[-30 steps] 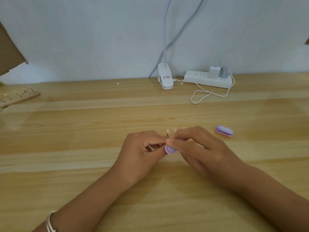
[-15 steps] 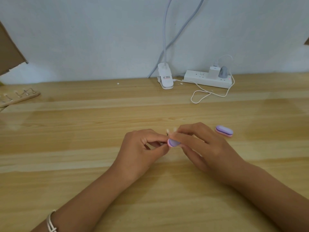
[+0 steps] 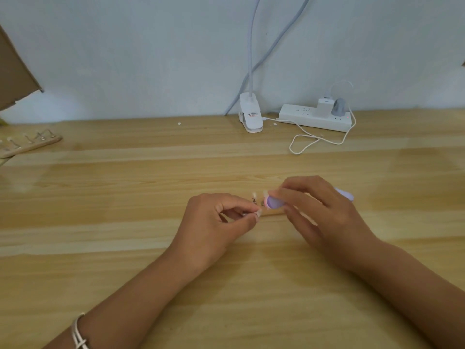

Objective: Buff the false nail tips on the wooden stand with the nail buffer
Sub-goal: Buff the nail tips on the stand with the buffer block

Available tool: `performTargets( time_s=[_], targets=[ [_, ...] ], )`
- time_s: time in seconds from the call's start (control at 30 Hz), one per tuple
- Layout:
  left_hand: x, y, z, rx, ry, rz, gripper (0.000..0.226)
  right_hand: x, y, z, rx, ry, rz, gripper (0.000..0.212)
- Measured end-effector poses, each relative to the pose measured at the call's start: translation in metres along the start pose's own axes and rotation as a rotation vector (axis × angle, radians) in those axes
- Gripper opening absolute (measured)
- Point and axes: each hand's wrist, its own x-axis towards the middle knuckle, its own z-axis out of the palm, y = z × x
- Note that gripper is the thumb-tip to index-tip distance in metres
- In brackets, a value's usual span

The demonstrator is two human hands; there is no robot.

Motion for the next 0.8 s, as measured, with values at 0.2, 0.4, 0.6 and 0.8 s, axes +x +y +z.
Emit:
performTargets(
  time_s=[0.2, 0.4, 0.6, 0.8],
  targets=[
    [-0.002, 0.001, -0.001, -0.046, -0.057, 0.063, 0.012, 0.000, -0.012, 0.007, 0.029, -0.008, -0.115, 0.034],
    [-0.001, -0.002, 0.000, -0.098, -0.049, 0.003, 0.013, -0.003, -0.002, 0.001, 0.060, 0.050, -0.012, 0.029],
    [-0.001, 0.004, -0.003, -0.313, -0.174, -0.067, 0.019, -0.003, -0.001, 0.003, 0.035, 0.034, -0.082, 0.036],
    [0.000, 0.006, -0.003, -0.395, -0.218, -0.078, 0.023, -0.006, -0.001, 0.002, 0.175, 0.127, -0.052, 0.026]
  ],
)
